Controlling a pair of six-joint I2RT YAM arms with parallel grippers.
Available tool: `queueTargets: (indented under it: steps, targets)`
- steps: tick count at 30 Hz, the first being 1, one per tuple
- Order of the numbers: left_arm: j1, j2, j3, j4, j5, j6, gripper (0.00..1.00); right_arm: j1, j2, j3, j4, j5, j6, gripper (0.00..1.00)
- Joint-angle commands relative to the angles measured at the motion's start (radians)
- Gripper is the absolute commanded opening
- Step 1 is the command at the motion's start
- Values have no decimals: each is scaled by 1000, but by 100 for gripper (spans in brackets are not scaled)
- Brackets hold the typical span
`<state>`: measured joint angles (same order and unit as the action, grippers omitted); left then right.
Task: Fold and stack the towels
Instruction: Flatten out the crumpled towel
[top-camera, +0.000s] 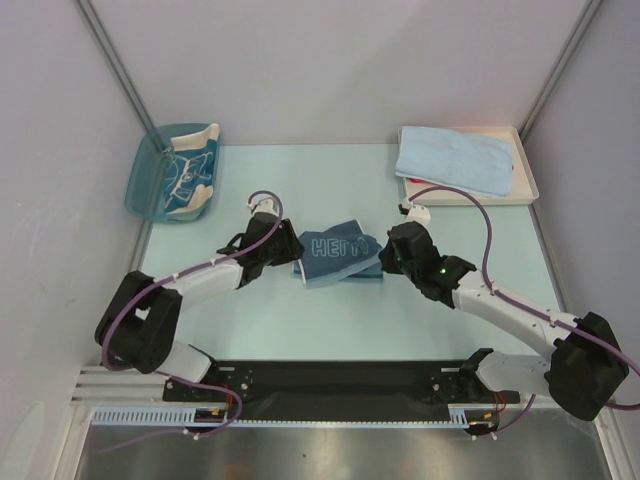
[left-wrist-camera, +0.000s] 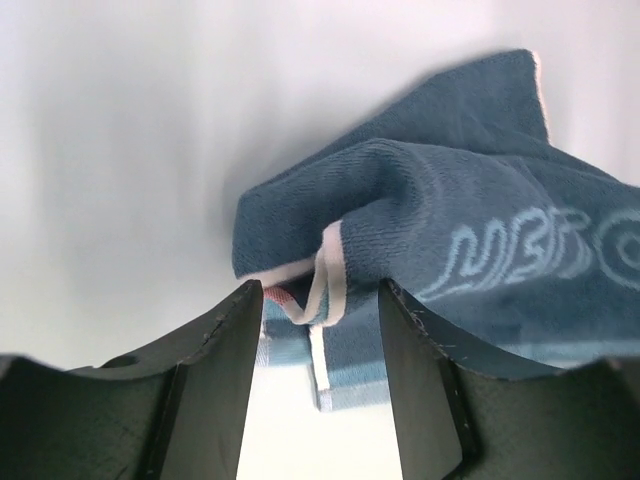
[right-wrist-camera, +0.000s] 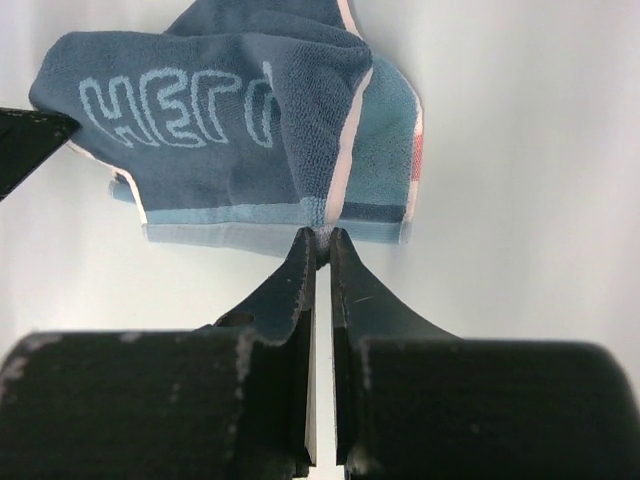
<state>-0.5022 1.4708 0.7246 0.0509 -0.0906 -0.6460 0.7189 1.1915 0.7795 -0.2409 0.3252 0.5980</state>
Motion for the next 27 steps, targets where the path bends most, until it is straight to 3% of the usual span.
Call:
queueTargets:
  steps: [1, 8, 12, 17, 27]
  targets:
    - [5, -99, 6, -37, 43, 39, 56, 7, -13, 6, 3, 26, -14, 0]
    - [-7, -257, -114, -68, 77, 26, 61, 5, -1, -6, 23, 21, -10, 0]
    - [-128, -264, -134, -91, 39, -6, 59, 5, 3, -3, 25, 21, -12, 0]
    - [-183, -215, -195, 1, 35, -90, 56, 5, 0, -2, 22, 20, -12, 0]
    - [-194, -43, -134, 18, 6, -107, 55, 5, -7, -6, 12, 21, -9, 0]
